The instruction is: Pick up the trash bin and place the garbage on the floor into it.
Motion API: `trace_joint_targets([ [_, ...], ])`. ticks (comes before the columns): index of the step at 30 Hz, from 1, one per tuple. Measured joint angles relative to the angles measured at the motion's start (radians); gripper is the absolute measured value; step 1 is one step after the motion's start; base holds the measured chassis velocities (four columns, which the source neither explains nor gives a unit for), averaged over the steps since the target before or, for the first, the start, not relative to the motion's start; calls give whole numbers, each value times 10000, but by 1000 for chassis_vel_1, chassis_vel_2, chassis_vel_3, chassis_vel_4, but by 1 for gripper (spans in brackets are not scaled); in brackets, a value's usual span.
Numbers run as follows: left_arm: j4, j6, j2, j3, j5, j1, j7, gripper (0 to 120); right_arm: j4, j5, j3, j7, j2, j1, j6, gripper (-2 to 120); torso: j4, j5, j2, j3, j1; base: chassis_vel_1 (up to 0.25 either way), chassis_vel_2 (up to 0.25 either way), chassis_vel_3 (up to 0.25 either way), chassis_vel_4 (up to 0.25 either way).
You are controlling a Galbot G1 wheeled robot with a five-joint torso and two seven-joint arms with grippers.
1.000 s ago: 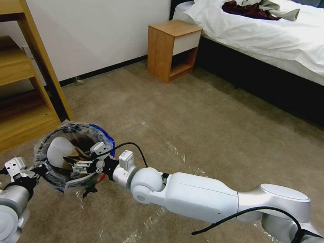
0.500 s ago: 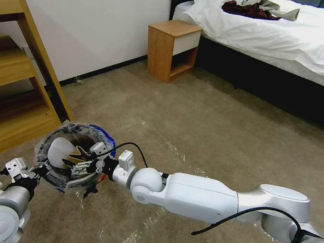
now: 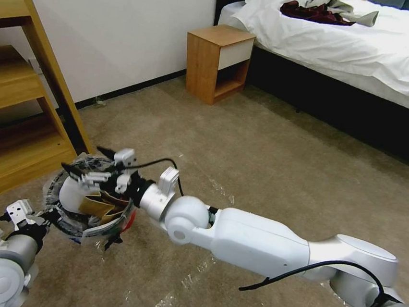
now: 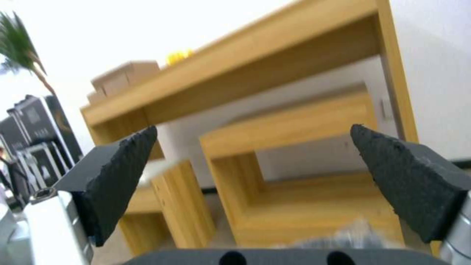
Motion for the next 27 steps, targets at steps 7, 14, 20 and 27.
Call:
trace_joint_targets([
  [7, 5, 7, 11, -1, 2, -3, -6, 1, 615, 36, 790, -140, -235, -44, 242, 100, 3, 0, 0, 0, 0, 0, 0, 0, 0],
  [14, -71, 14, 52, -40, 44, -12, -15, 1, 1305, 124, 3490, -339, -1839, -465, 360, 100, 0, 2, 0, 0, 0, 0, 0, 0, 0],
  [20, -132, 1, 51, -94, 153, 18, -14, 1, 1648, -70, 5142, -414, -2847, -1280, 538, 100, -5, 4, 0, 0, 0, 0, 0, 0, 0],
  [27, -463, -97, -102, -350, 425, 285, 71, 1, 2754, -1091, 10462, -129, -3927, -5091, 459, 100, -5, 3, 1, -1, 0, 0, 0, 0, 0],
])
